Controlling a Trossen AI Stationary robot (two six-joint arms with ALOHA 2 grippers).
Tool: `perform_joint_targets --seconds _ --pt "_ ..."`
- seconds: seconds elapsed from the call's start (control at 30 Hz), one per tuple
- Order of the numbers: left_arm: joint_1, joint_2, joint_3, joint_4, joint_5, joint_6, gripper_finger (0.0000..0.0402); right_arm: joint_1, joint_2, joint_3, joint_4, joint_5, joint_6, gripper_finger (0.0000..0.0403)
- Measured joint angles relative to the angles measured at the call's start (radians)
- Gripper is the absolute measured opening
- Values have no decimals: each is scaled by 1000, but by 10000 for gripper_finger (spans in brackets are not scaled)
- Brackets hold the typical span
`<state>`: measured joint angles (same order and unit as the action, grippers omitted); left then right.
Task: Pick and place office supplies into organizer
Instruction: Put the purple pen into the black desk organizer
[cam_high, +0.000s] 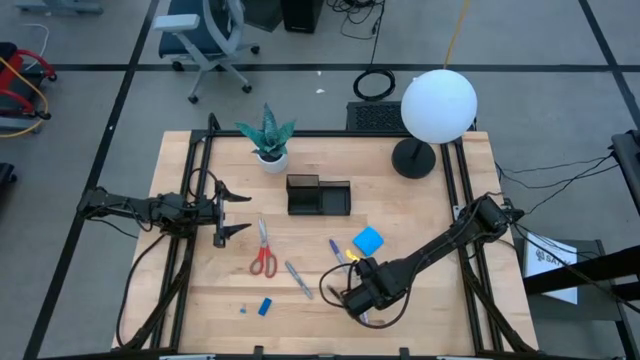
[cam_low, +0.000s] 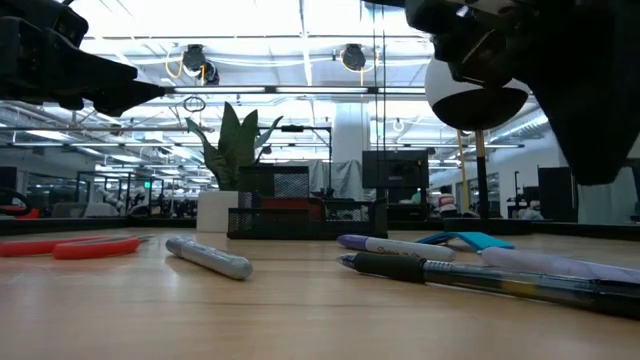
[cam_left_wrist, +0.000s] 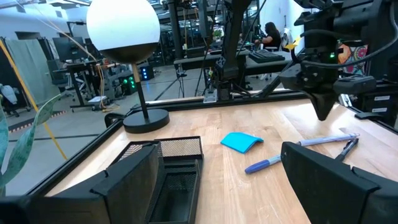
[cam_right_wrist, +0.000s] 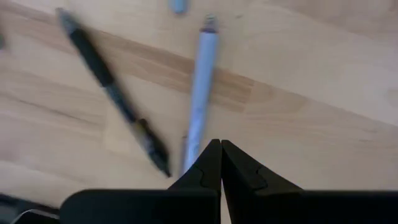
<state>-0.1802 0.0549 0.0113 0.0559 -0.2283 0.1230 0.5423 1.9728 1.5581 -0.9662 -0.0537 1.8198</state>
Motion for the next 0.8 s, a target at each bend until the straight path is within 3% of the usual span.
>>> perform_joint_targets --seconds 0.43,0.6,0.8 --pt "0 0 0 0 0 0 347 -12 0 0 219 84 -52 0" --pt "0 0 0 0 0 0 347 -13 0 -8 207 73 -90 0" --pt "0 0 0 0 0 0 347 -16 -1 -57 207 -26 -70 5"
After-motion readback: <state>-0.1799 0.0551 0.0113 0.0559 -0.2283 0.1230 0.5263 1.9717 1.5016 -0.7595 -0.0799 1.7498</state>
